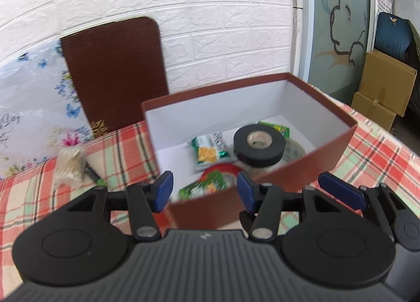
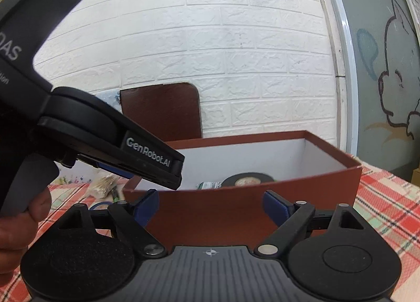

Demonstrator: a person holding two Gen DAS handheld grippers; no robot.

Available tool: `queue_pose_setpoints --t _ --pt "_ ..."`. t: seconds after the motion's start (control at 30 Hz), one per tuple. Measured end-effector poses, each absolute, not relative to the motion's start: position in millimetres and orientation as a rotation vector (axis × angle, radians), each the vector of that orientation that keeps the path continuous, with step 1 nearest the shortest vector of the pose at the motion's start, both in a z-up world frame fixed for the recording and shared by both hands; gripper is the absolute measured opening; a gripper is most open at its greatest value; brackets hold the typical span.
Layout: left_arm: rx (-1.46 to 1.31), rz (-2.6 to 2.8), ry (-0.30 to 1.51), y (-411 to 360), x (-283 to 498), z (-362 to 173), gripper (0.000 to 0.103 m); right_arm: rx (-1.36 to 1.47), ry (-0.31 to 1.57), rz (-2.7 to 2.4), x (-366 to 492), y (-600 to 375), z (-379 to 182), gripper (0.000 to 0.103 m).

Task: Organize objects
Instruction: 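Move the right gripper back to the blue tape roll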

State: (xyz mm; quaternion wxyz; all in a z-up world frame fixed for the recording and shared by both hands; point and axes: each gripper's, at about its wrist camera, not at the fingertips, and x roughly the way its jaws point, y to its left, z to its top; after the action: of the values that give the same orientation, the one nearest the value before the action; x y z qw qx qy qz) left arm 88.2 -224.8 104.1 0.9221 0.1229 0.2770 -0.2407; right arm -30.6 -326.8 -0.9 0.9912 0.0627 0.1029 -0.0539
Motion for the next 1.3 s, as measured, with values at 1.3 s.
queue_pose_setpoints --t 1.3 --pt "0.113 -0.108 0.66 -19 108 -2 0.079 -0.118 0.573 0.147 2 -184 -52 0.082"
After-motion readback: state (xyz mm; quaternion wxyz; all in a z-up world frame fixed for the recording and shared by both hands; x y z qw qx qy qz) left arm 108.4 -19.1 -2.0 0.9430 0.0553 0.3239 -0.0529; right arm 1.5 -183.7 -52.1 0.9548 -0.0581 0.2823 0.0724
